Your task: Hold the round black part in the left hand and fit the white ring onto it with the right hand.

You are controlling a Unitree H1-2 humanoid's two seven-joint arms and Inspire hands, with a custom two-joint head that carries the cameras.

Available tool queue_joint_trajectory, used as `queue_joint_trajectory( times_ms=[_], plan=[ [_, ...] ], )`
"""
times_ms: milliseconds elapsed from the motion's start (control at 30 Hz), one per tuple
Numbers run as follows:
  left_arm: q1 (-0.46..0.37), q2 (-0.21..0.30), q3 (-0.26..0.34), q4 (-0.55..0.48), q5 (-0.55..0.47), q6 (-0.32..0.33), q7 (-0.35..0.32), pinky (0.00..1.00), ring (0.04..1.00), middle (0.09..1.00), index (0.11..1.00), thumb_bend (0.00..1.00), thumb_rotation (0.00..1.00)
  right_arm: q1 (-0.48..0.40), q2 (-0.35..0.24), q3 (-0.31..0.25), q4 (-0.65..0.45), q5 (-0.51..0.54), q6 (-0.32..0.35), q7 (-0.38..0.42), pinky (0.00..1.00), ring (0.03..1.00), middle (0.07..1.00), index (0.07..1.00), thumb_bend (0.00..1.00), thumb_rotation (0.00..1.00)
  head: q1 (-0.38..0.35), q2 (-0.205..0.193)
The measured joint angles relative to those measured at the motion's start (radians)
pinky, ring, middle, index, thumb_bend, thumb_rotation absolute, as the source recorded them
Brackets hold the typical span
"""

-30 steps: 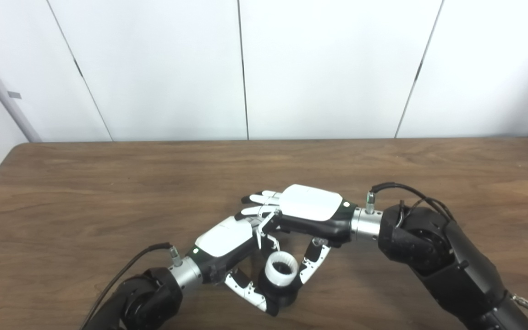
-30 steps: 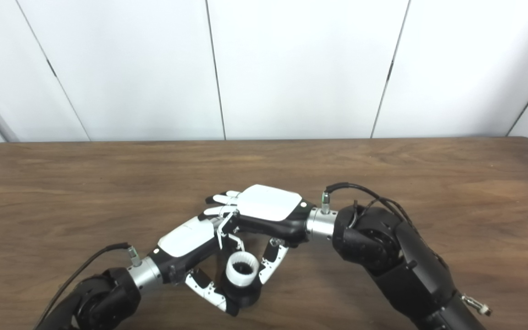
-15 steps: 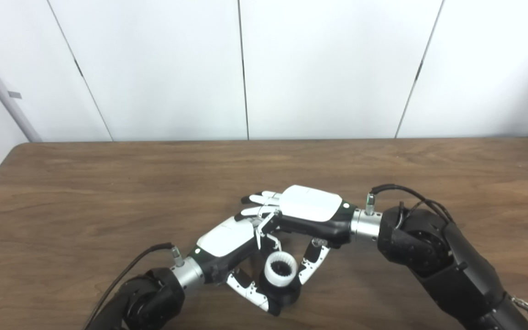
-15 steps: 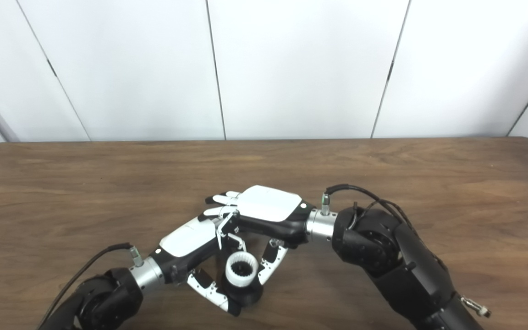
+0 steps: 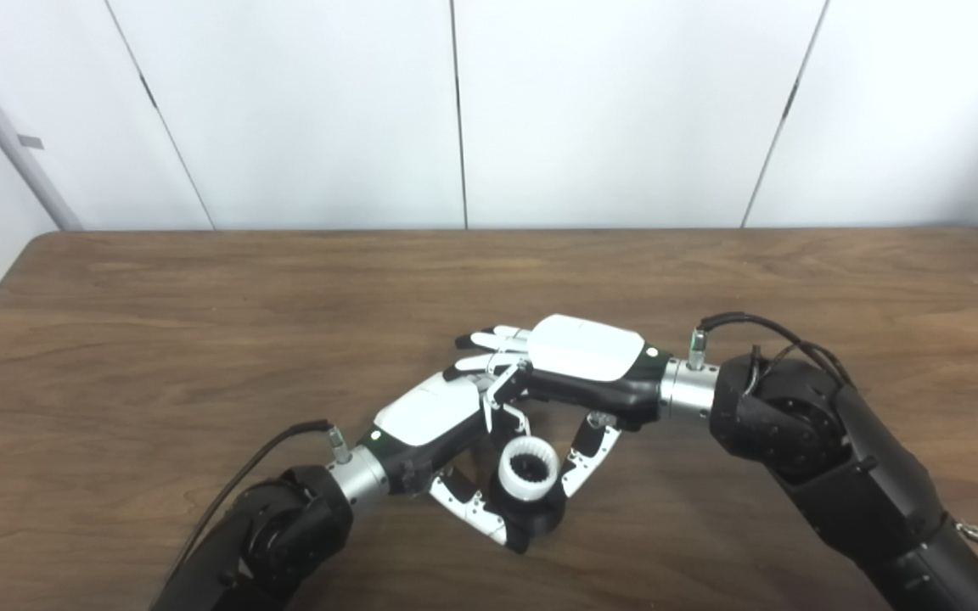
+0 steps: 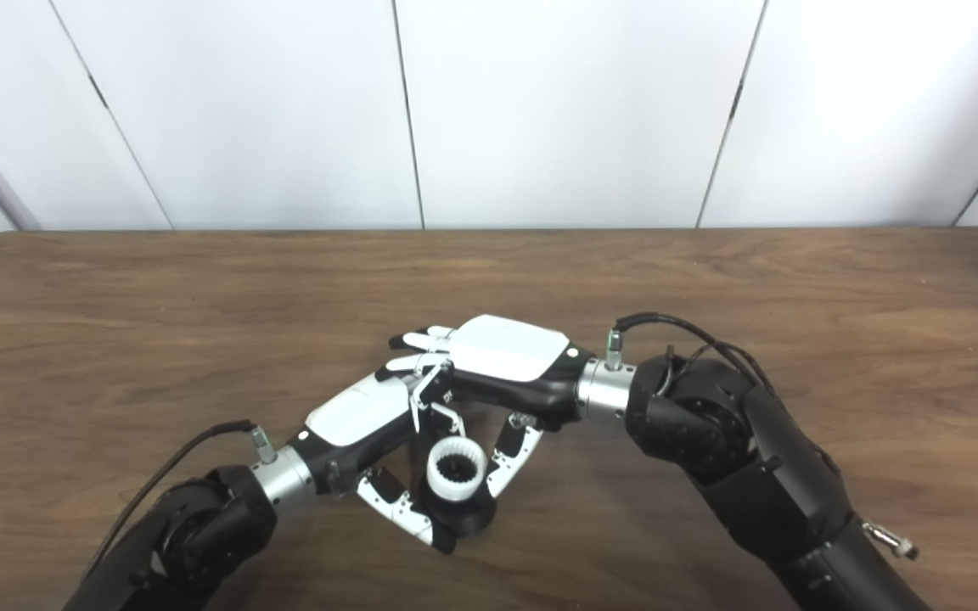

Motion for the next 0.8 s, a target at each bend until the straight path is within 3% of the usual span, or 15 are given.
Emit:
queue_joint_trajectory(
  times_ms=[800],
  plan=[
    [0.021,-0.028,0.020,-0.015,0.061,-0.003,0.009,1.00,1.000,0.880,0.481,0.52,0.06,0.019,-0.007,0.000,-0.002,0.012,-0.001,-0.005,1.00,1.000,0.909,0.482,0.52,0.14,0.002,0.038]
  ],
)
